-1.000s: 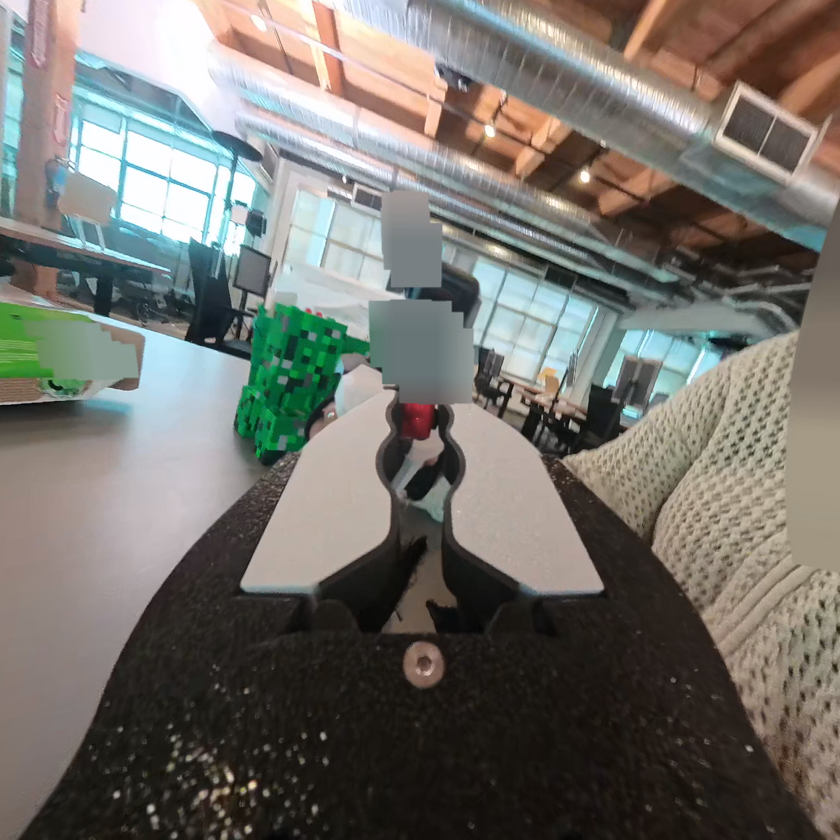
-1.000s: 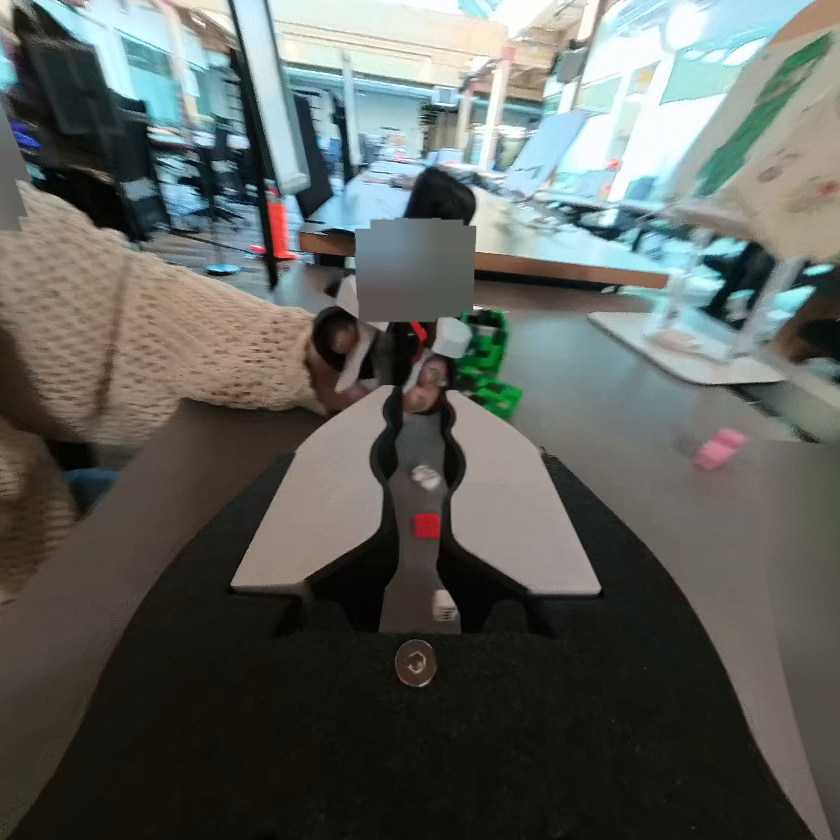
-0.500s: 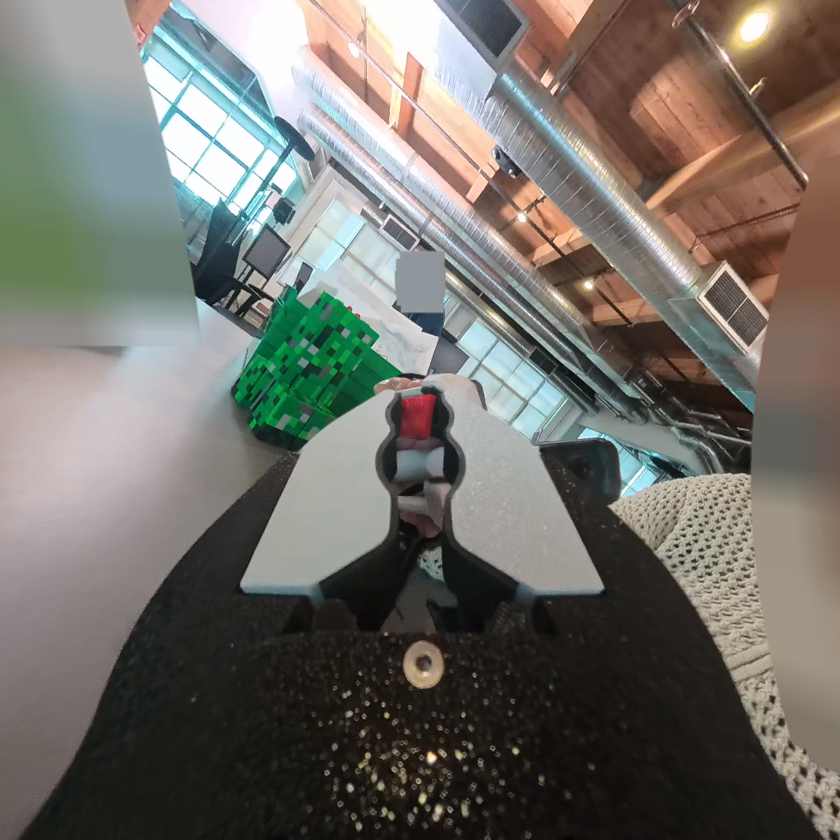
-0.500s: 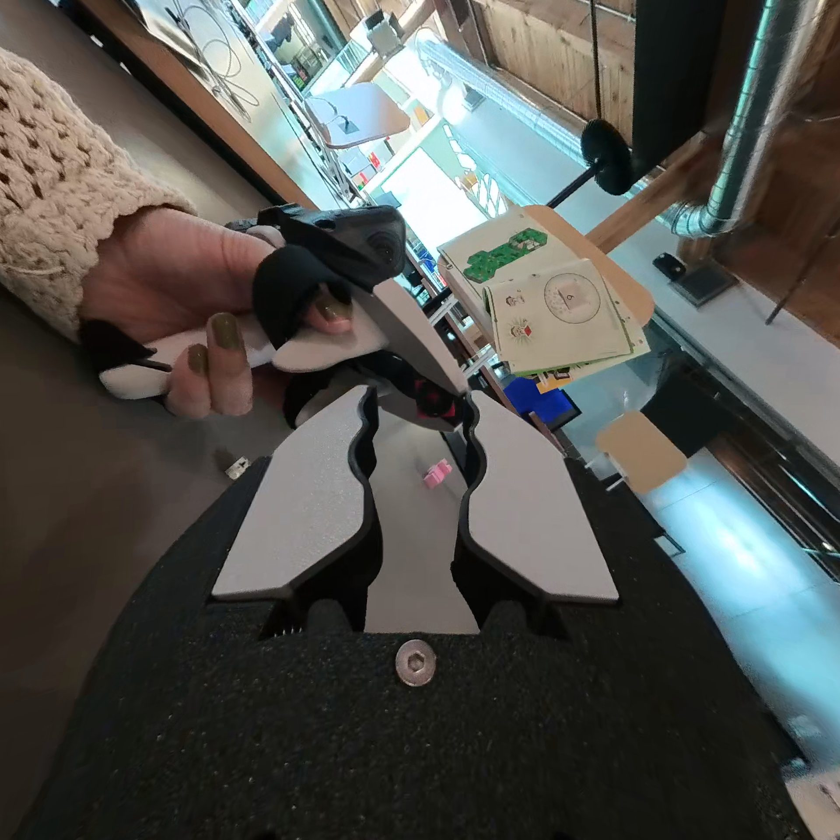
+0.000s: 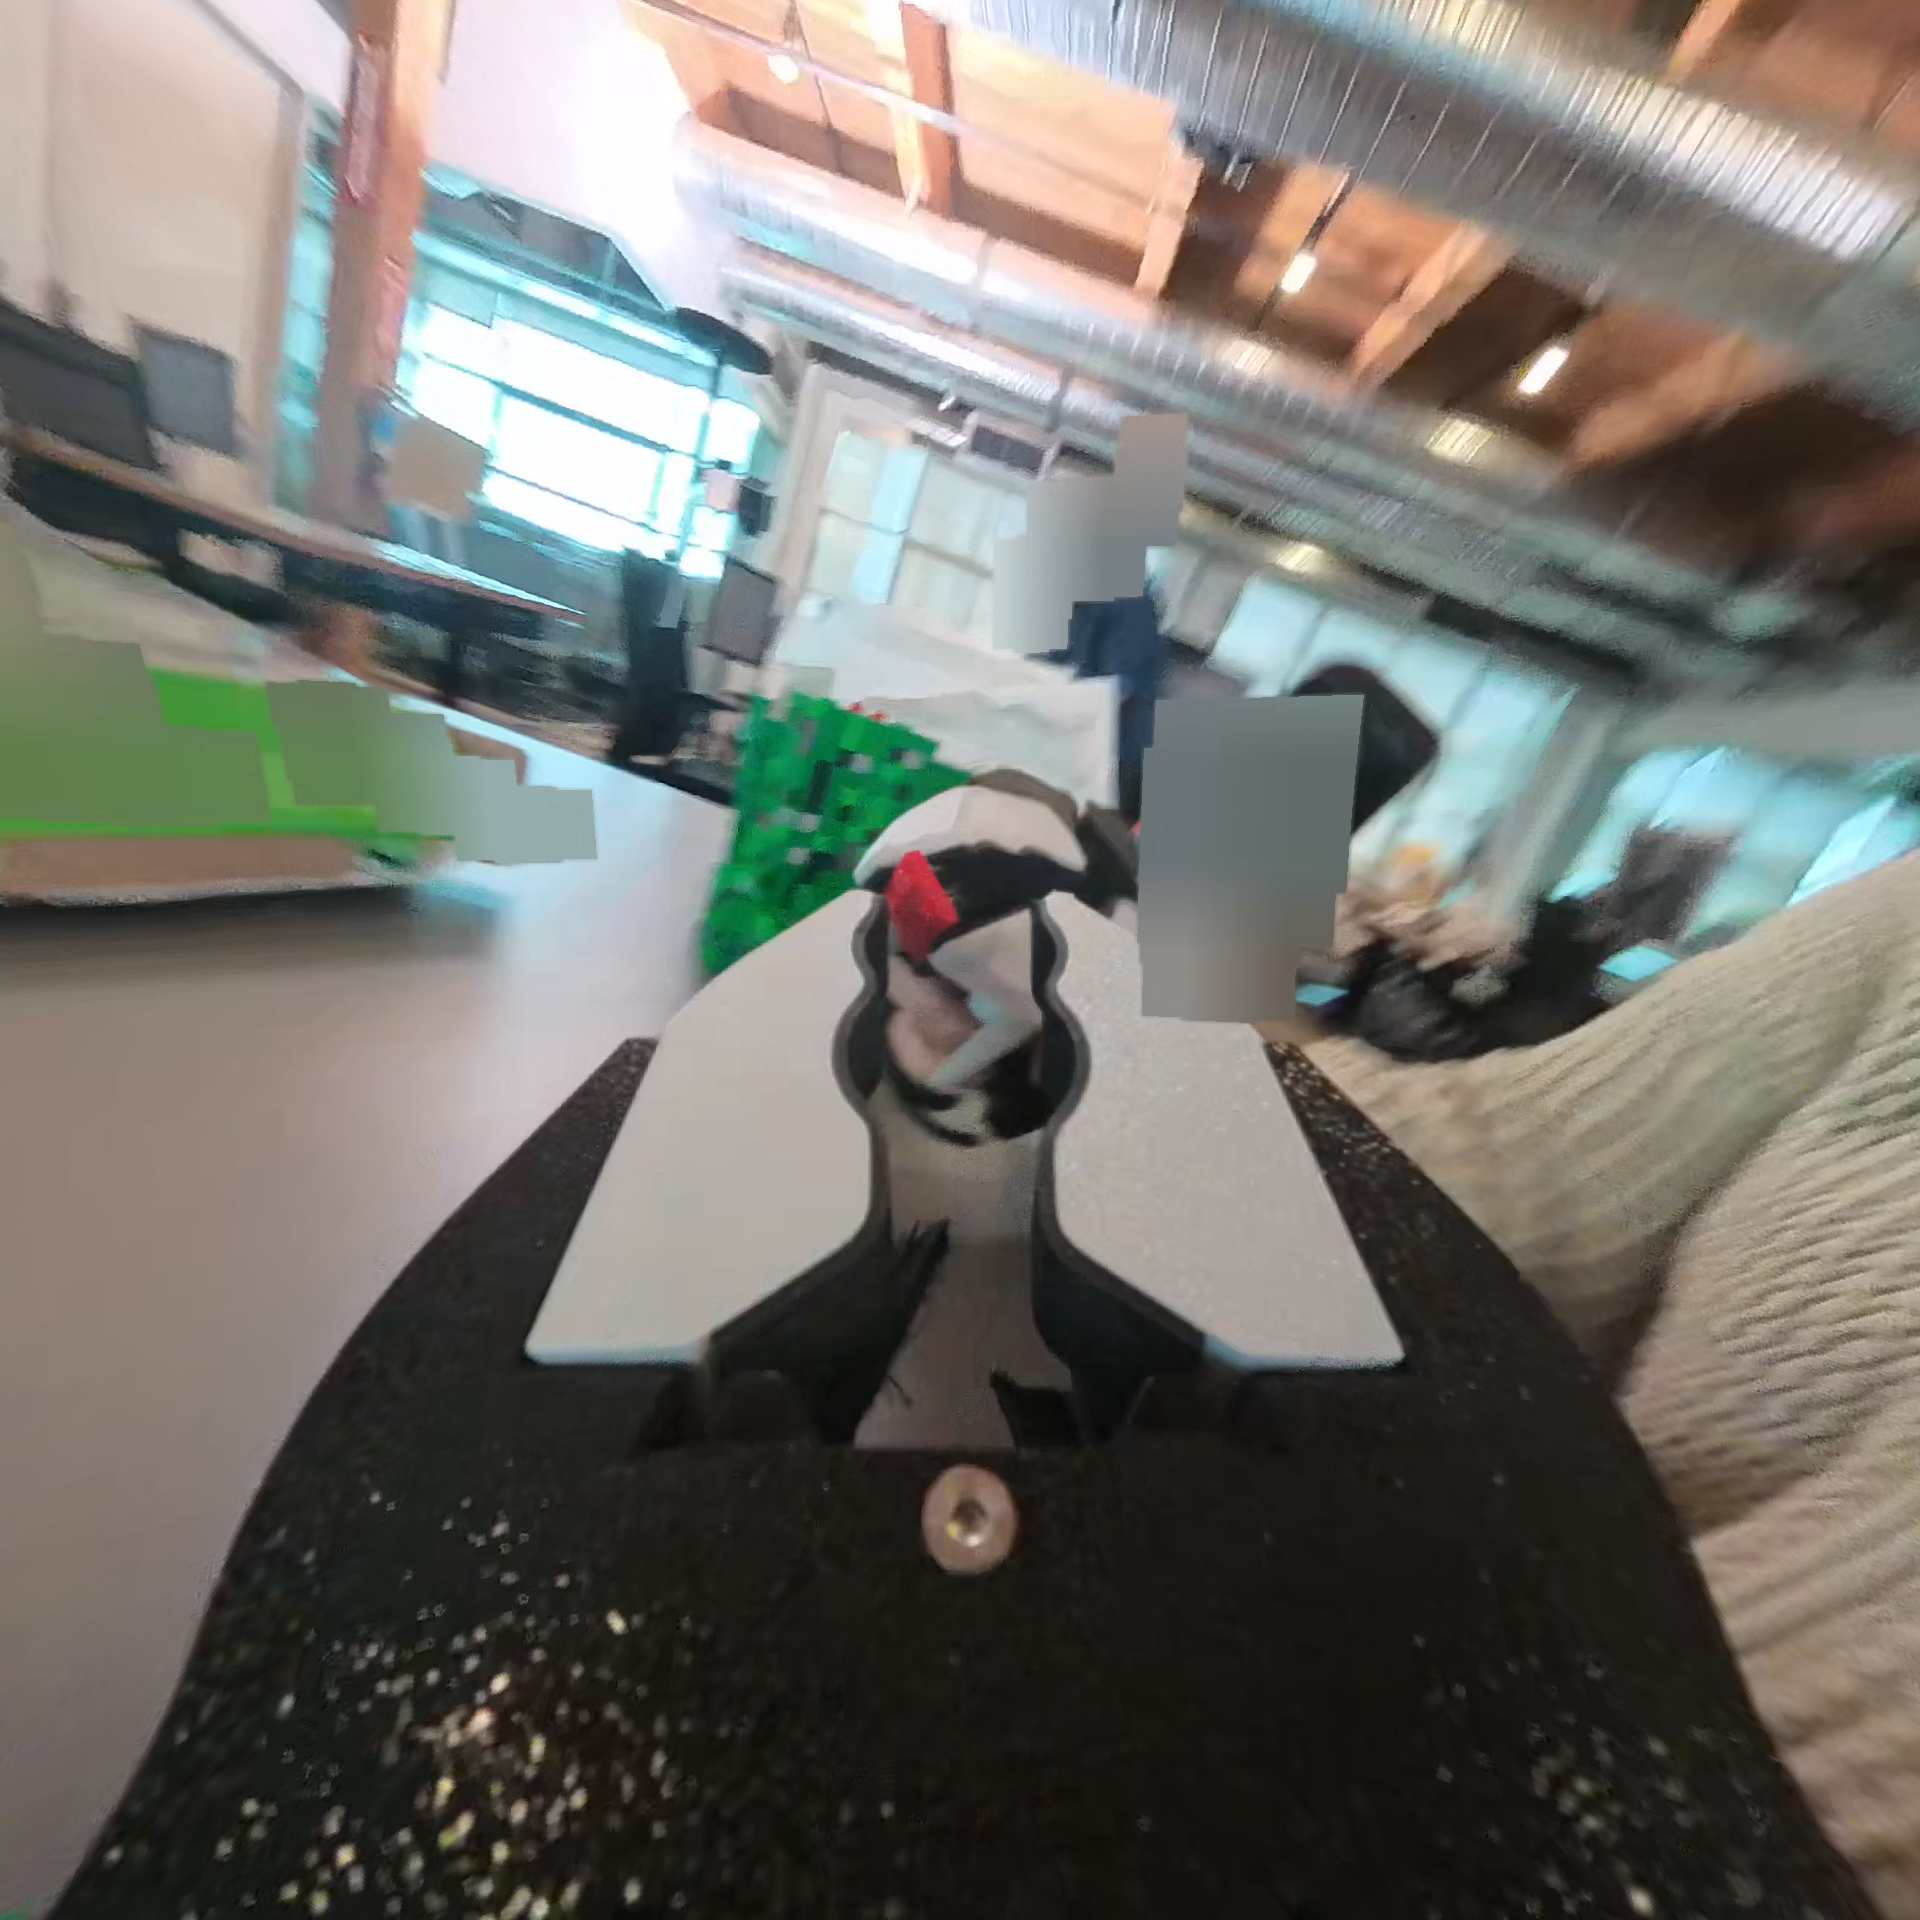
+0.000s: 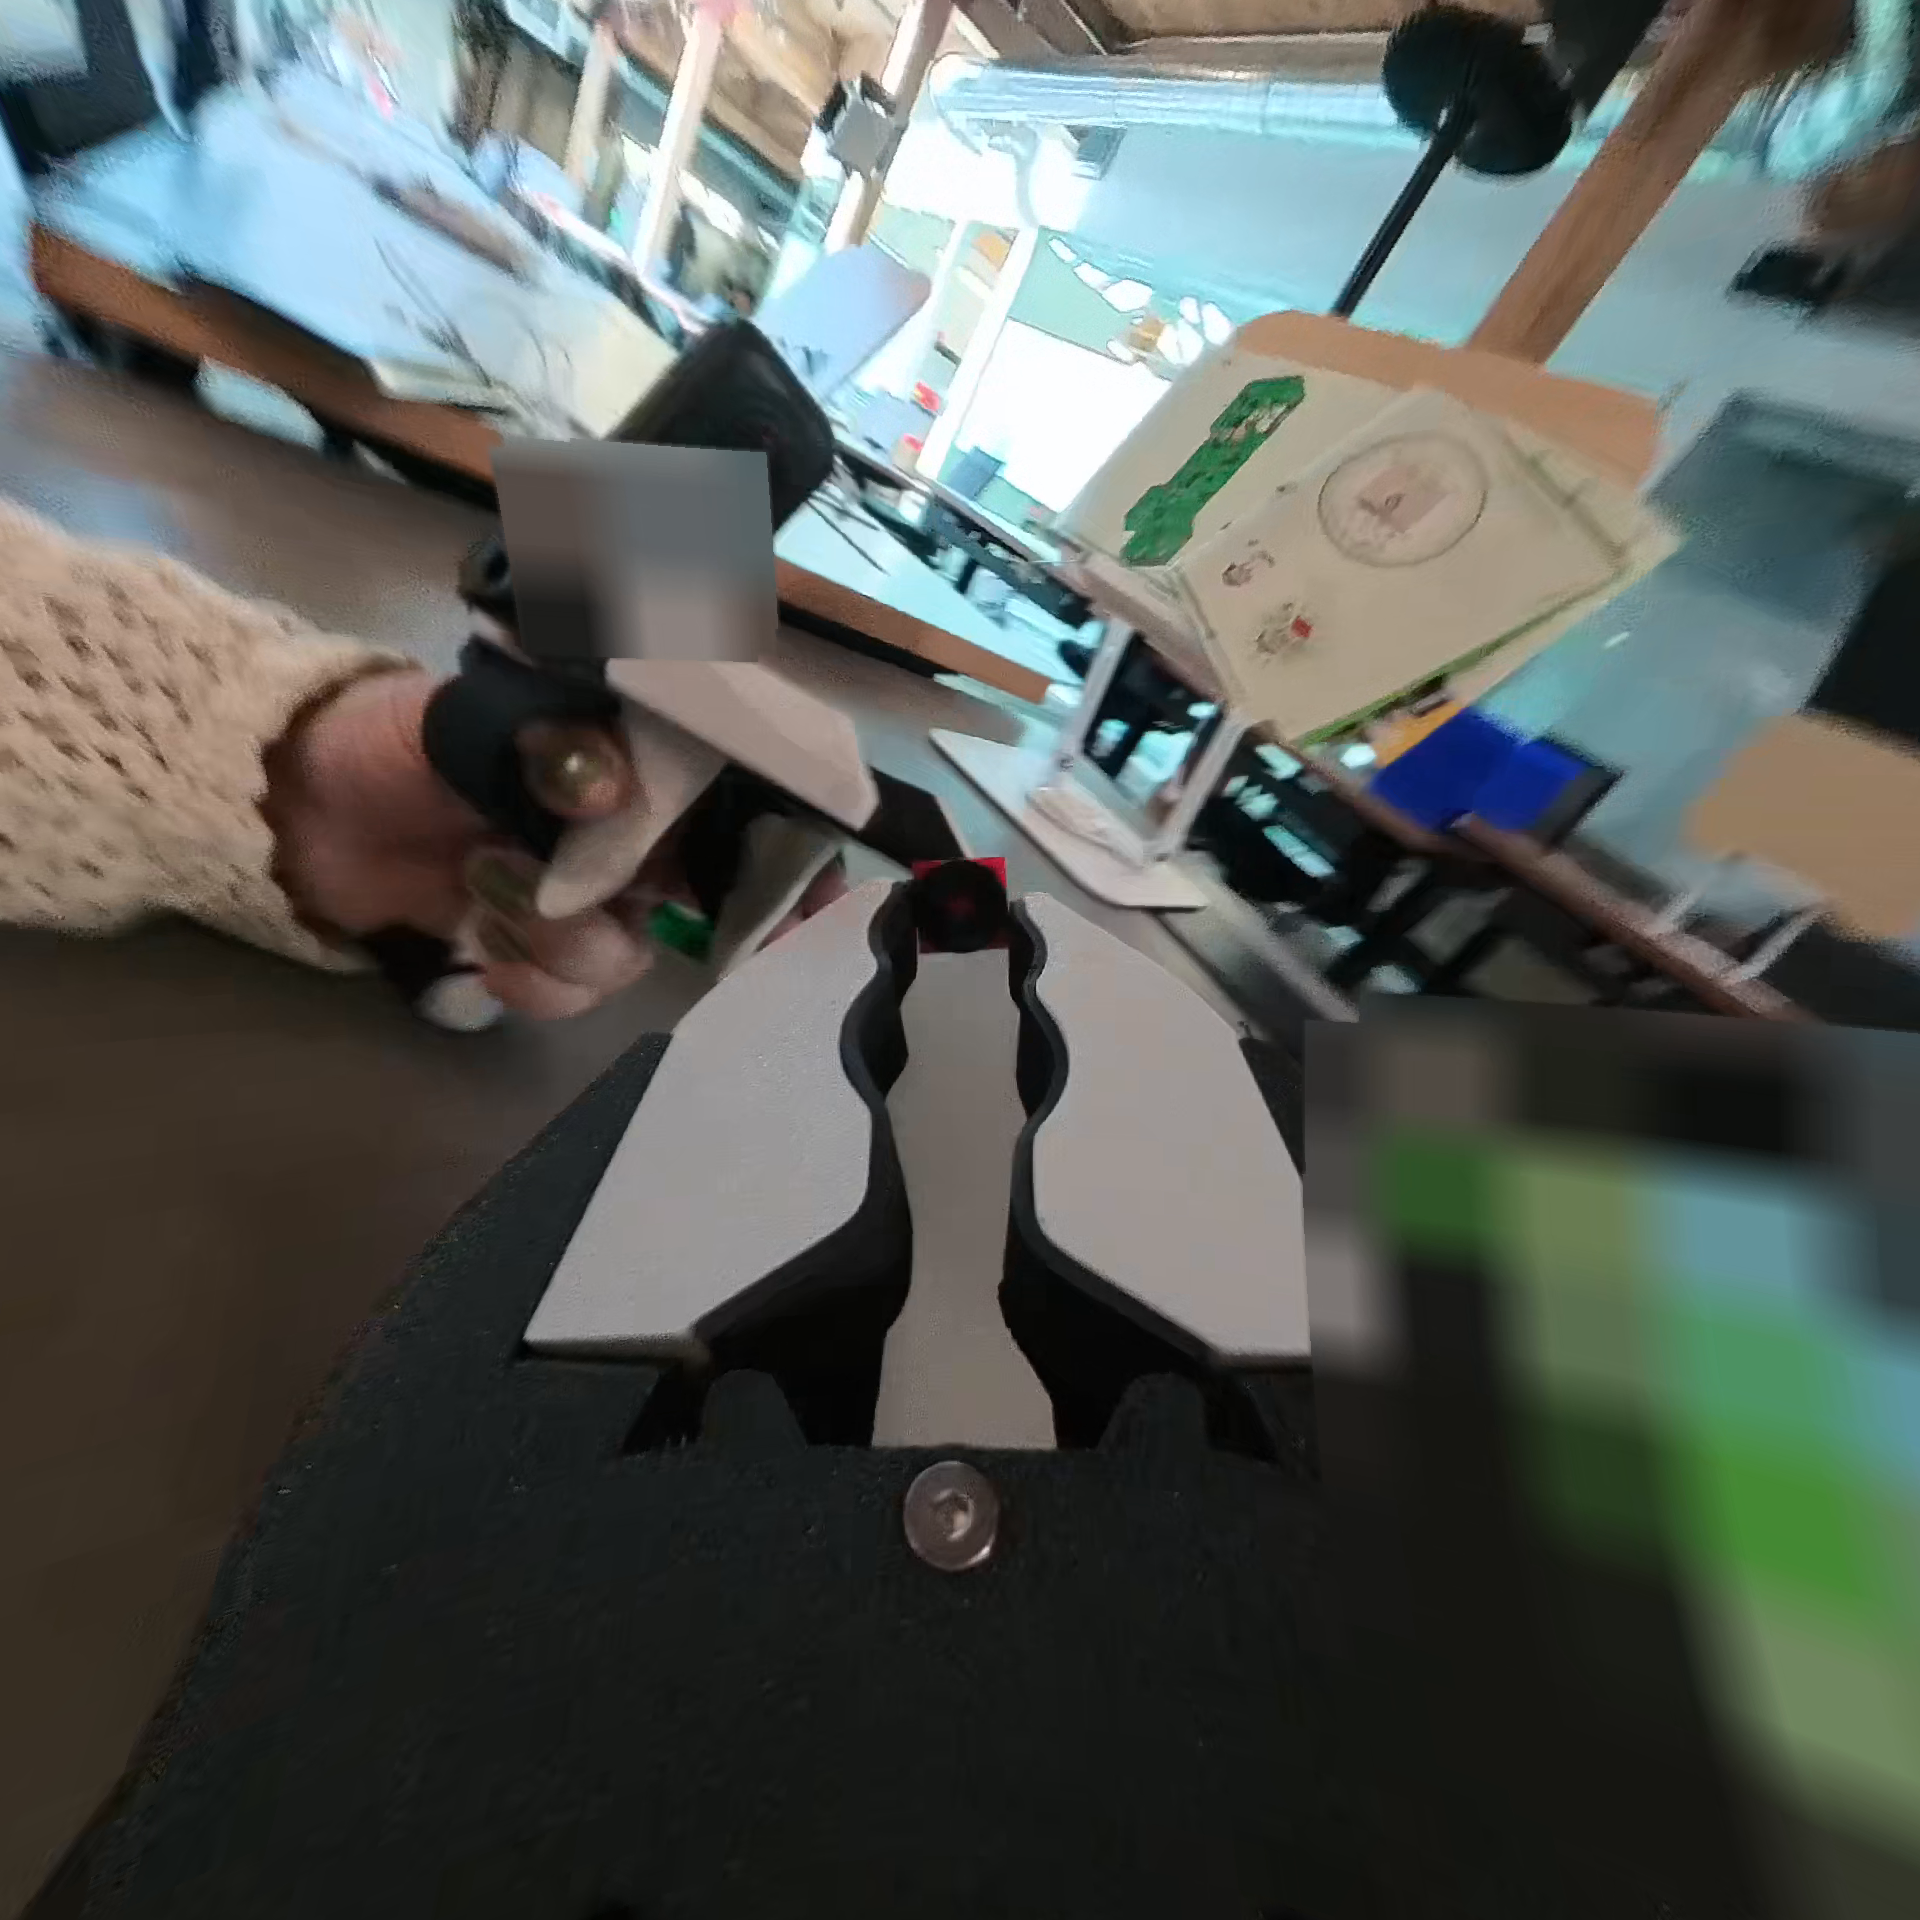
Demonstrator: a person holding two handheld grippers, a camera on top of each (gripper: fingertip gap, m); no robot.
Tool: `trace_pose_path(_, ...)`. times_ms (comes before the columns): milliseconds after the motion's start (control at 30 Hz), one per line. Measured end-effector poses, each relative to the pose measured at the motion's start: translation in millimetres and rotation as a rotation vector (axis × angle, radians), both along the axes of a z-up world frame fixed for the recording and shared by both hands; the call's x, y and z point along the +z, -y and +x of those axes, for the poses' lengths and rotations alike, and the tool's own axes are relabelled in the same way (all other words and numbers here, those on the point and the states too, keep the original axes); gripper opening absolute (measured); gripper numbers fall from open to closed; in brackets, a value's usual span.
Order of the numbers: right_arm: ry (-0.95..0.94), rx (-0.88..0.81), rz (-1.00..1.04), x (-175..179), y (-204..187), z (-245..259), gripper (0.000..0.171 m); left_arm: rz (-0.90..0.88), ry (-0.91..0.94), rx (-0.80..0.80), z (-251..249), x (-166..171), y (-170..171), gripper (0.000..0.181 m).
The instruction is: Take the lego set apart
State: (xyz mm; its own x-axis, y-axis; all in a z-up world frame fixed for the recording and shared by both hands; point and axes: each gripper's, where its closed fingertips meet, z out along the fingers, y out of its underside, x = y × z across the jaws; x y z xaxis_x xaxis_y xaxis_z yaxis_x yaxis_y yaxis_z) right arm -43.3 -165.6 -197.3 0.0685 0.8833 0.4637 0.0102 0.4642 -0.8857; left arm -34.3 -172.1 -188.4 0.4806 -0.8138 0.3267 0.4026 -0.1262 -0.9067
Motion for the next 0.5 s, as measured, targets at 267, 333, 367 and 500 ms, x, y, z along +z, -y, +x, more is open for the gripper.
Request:
trace_pose_path(267,0.000,0.468,-0.842,7.3,9.1,9.8,0.015,0.576,-0.810,0.570,1.4,-4.7,-2.7,0.051)
trace_pose_path(333,0.059,0.580,-0.948,3.8,19.0,11.5,0.015,0.601,-0.872,0.552,14.2,-12.6,-2.5,0.051)
trace_pose_path(367,0.085,0.594,-0.959,-0.1,21.6,10.3,0.015,0.599,-0.877,0.530,20.0,-16.2,-2.1,0.050)
trace_pose_path(500,0.173,0.614,-0.933,-14.3,33.5,5.9,0.016,0.647,-0.953,0.562,24.4,-20.8,-2.7,0.035)
